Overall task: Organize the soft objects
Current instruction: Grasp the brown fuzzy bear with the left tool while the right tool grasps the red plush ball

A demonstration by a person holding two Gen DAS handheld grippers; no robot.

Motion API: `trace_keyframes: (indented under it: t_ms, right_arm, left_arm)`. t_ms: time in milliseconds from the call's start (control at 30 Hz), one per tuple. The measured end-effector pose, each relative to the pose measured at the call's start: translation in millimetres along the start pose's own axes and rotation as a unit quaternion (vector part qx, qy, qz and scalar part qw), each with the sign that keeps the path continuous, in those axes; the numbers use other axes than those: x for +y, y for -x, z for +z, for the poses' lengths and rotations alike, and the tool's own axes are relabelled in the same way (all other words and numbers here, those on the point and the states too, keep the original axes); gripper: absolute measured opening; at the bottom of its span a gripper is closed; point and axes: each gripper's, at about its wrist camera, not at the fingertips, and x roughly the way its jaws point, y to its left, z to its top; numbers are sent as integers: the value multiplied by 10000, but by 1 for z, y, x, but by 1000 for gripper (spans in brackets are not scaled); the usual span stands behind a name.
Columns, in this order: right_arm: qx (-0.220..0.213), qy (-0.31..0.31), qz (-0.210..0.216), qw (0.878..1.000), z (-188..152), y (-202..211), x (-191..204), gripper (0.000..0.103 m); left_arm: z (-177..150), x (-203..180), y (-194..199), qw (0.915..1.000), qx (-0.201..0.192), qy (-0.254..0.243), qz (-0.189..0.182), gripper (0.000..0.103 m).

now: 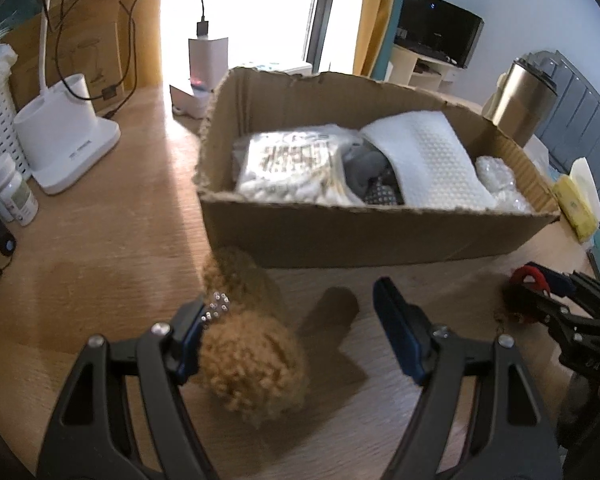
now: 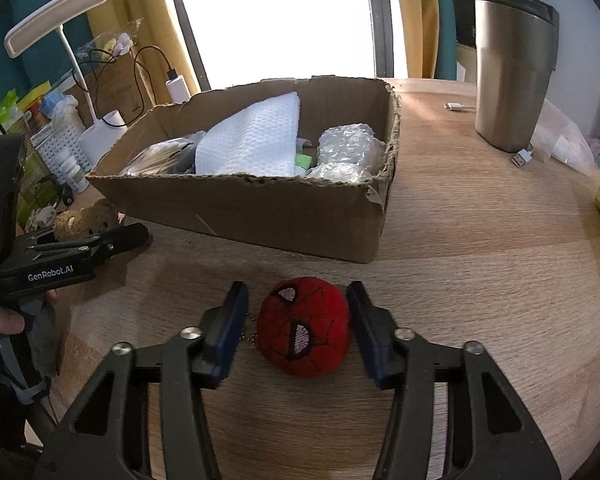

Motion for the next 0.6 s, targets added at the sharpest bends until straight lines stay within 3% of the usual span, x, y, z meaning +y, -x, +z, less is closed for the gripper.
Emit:
trace_keyframes:
  t_ms: [133, 600]
  right_arm:
    - [22, 87, 47, 9999, 0, 0, 3, 44]
    - [-129, 207, 193, 9995, -4, 13, 9, 43]
  left_arm:
    - [-2, -7, 4, 9998, -48, -186, -89, 57]
    - [-9, -38, 24, 9971, -158, -667, -328, 41]
